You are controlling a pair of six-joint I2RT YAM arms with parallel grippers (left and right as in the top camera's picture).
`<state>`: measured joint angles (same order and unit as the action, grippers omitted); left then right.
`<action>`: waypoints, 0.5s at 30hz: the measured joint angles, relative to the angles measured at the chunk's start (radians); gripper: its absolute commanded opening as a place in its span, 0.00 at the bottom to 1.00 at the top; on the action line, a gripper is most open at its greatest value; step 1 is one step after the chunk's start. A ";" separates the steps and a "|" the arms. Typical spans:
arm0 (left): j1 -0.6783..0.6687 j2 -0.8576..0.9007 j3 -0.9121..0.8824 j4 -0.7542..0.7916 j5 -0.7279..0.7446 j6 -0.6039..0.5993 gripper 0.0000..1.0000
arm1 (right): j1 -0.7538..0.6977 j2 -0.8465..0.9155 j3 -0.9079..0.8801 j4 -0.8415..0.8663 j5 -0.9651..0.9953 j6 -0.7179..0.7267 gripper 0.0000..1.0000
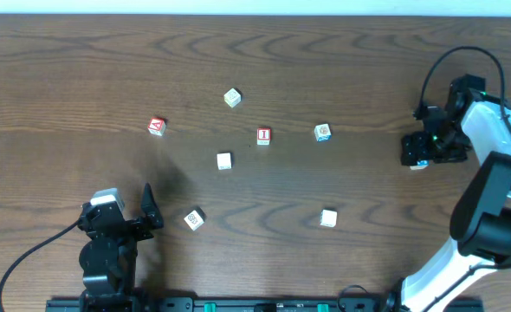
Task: Spell out Ai2
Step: 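Lower the right gripper over the blue '2' block and close on it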
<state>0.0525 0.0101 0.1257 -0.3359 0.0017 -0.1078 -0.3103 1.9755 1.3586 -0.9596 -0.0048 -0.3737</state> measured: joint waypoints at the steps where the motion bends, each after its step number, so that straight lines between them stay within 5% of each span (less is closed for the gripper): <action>1: 0.000 0.000 0.000 0.000 0.000 0.000 0.96 | 0.000 0.006 0.000 0.001 0.000 0.000 0.80; 15: 0.000 0.000 0.000 0.000 0.000 0.000 0.95 | 0.000 0.012 0.000 0.048 0.002 -0.002 0.68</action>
<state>0.0525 0.0101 0.1257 -0.3359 0.0013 -0.1078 -0.3103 1.9873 1.3586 -0.9115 -0.0029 -0.3759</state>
